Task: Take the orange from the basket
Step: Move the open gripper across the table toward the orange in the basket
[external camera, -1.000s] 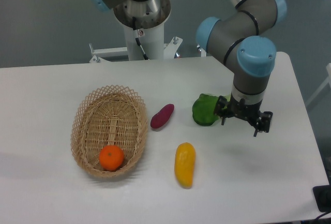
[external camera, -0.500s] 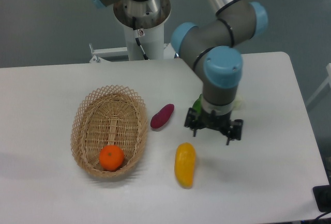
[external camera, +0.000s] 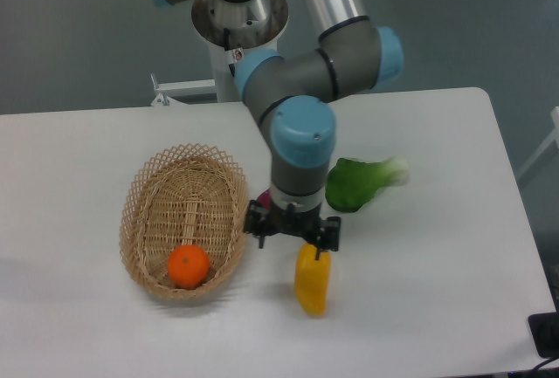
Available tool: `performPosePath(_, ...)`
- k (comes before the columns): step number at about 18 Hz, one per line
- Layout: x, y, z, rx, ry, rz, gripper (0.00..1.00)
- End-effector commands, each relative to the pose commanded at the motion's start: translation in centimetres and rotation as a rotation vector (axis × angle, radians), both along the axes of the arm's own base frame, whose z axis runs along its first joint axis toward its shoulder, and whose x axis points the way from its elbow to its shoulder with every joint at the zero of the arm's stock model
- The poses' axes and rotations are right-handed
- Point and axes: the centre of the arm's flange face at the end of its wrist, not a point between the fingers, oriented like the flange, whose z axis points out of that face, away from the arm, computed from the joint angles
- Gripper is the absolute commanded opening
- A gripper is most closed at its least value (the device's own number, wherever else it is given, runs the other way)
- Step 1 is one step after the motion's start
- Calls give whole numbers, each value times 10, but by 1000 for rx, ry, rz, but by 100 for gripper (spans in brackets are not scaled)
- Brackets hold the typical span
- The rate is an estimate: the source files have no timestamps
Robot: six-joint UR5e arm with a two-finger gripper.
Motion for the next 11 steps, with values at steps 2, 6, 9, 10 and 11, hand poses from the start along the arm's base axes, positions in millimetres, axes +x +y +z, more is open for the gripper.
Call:
performPosePath(2,19,10,-3,-2,-17,19,100)
performPosePath(6,51,24,-16,-2,-77,47,100)
performPosePath(9,65,30,-19,-3,-95,70,100)
performPosePath(10,70,33,-23,-10,-101,67,100)
performPosePath(11,76,35,-25,-16,-104,69,100)
